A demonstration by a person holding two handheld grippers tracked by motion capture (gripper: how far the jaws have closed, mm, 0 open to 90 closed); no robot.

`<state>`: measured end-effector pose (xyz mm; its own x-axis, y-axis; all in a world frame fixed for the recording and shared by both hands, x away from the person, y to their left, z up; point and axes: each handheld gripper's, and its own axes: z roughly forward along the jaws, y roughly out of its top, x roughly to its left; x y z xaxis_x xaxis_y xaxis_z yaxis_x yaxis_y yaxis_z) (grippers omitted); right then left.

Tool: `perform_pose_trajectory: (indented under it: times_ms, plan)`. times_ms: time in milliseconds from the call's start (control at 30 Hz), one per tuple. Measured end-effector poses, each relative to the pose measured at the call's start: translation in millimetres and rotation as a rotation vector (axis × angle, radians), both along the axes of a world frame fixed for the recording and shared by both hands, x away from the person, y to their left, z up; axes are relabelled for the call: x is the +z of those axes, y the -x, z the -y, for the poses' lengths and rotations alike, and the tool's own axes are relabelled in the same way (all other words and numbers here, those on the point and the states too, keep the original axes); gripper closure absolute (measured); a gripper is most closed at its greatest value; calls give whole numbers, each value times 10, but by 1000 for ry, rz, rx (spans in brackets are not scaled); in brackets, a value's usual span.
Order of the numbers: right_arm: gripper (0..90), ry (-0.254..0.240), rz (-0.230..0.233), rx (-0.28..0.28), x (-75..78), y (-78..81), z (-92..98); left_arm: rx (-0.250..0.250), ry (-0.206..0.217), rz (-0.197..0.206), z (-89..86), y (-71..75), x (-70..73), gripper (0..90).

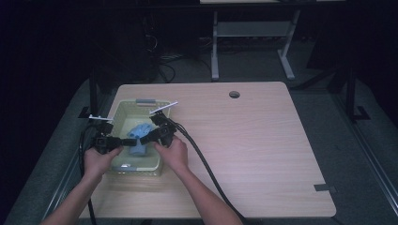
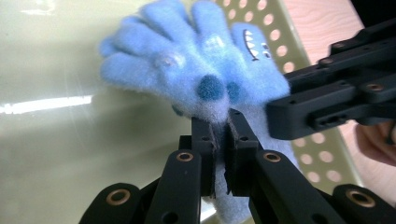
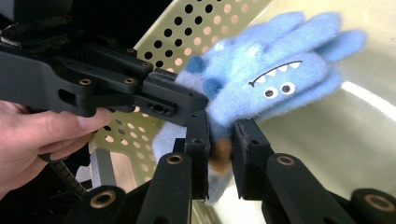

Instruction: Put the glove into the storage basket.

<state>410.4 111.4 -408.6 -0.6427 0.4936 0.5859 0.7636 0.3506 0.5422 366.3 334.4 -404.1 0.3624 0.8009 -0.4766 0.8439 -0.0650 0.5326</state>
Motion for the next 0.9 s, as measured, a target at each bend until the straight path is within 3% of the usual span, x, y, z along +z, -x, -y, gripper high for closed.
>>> perform_pose_trajectory:
  times_ms: [33, 133, 167, 200, 367, 400, 433, 567, 633, 767, 867, 900]
  plan:
    - [776, 7, 4, 2, 8, 3, 4, -7, -37, -4, 9, -9, -7, 842]
    - [776, 7, 9, -5, 21, 8, 25, -13, -68, -15, 27, -23, -11, 841]
    - [775, -3, 6, -14, 35, 8, 44, -32, -84, -30, 38, -36, -17, 841]
    - [776, -14, 9, -16, 57, 3, 77, -62, -127, -57, 79, -56, -29, 837]
    - [775, -15, 19, -15, 119, 14, 132, -86, -165, -106, 130, -114, -61, 779]
    - [775, -16, 22, -15, 125, 17, 140, -86, -165, -106, 130, -114, -61, 747]
    - [775, -17, 24, -15, 135, 21, 153, -59, -135, -110, 97, -122, -56, 712]
    - [768, -27, 25, -18, 170, 31, 212, -41, -122, -95, 15, -127, -26, 638]
    - [765, -36, 30, -20, 188, 31, 239, -17, -110, -63, -35, -122, 48, 642]
    - [758, -53, 30, -32, 232, 28, 303, -23, -91, -30, -13, -128, 153, 694]
    - [753, -57, 36, -36, 246, 25, 334, -36, -88, -51, 27, -158, 140, 713]
    - [750, -59, 43, -38, 257, 24, 360, -50, -118, -71, 83, -186, 101, 727]
